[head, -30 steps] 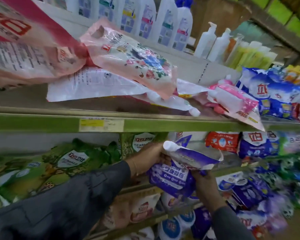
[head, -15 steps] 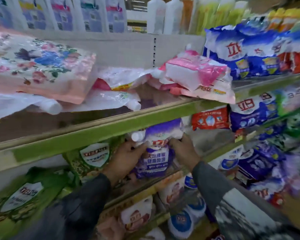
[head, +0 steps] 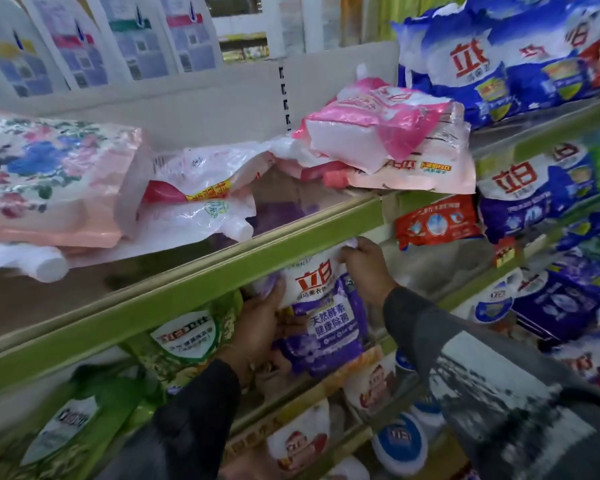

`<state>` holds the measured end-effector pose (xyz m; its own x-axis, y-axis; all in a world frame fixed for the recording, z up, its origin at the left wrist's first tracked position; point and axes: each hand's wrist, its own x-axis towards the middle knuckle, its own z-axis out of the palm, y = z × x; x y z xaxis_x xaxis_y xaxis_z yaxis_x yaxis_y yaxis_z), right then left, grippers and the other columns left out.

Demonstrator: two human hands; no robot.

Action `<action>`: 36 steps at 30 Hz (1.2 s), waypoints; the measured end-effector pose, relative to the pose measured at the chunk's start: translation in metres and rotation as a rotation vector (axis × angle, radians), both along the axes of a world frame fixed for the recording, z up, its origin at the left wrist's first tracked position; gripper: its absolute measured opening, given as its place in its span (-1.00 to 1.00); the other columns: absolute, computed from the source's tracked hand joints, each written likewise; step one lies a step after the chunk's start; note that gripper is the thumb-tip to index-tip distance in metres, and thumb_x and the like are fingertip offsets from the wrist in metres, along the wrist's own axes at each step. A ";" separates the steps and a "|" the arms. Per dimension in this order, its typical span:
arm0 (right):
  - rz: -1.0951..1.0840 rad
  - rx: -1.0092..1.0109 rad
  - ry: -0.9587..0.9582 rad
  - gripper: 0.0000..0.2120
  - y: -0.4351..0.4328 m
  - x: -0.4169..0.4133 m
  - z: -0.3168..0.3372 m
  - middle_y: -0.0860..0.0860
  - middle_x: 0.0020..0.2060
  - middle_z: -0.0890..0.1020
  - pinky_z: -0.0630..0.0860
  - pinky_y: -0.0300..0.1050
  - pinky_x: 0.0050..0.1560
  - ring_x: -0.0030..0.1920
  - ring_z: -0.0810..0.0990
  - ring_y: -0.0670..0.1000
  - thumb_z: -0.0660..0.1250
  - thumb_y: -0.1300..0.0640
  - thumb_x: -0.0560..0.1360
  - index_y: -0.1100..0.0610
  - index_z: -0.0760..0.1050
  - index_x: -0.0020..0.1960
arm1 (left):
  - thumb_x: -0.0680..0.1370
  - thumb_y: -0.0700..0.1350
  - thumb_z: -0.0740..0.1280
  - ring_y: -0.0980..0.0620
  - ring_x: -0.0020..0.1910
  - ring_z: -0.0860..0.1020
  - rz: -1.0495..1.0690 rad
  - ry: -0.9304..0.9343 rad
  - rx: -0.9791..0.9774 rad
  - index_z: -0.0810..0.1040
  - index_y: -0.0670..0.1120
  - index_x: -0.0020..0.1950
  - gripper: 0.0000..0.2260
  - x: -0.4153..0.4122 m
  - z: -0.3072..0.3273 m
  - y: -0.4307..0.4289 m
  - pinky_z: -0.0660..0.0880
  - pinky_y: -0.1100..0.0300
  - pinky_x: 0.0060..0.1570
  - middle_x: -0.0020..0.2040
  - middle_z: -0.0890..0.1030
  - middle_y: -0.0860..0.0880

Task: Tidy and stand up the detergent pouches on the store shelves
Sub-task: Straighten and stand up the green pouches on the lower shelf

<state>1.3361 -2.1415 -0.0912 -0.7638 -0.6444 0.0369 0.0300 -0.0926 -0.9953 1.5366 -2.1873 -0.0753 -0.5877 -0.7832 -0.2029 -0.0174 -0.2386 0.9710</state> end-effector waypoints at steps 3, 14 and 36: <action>0.025 -0.005 -0.022 -0.93 -0.002 -0.005 -0.005 0.12 -0.25 0.67 0.60 0.04 -0.07 -0.14 0.63 0.09 0.36 0.23 0.43 0.13 0.55 -0.22 | 0.56 0.14 0.29 -0.20 -0.25 0.63 0.046 -0.016 0.003 0.61 -0.19 0.07 -0.61 -0.007 0.001 -0.001 0.62 0.11 -0.36 -0.09 0.68 -0.34; 0.101 0.180 -0.051 -0.43 0.041 0.043 -0.095 -0.06 0.06 0.73 0.68 0.14 0.04 0.06 0.73 0.04 0.57 -0.20 0.30 -0.12 0.48 0.24 | 0.58 0.16 0.25 -0.29 -0.17 0.67 0.160 -0.050 -0.039 0.59 -0.16 0.04 -0.61 -0.015 -0.010 -0.008 0.63 -0.06 -0.18 -0.16 0.72 -0.19; 0.008 0.040 0.092 -0.30 0.036 0.071 -0.093 0.05 0.23 0.62 0.69 0.16 0.01 0.14 0.69 0.03 0.62 -0.21 0.27 -0.18 0.40 0.32 | 0.52 0.34 0.19 -0.22 -0.31 0.66 -0.035 -0.229 -0.117 0.42 0.07 0.23 -0.56 0.024 -0.005 -0.022 0.56 0.10 -0.39 -0.30 0.70 -0.02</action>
<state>1.4072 -2.1052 -0.1840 -0.7530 -0.6530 0.0809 -0.0614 -0.0528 -0.9967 1.5603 -2.2093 -0.0799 -0.5643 -0.7890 -0.2430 -0.2463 -0.1200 0.9617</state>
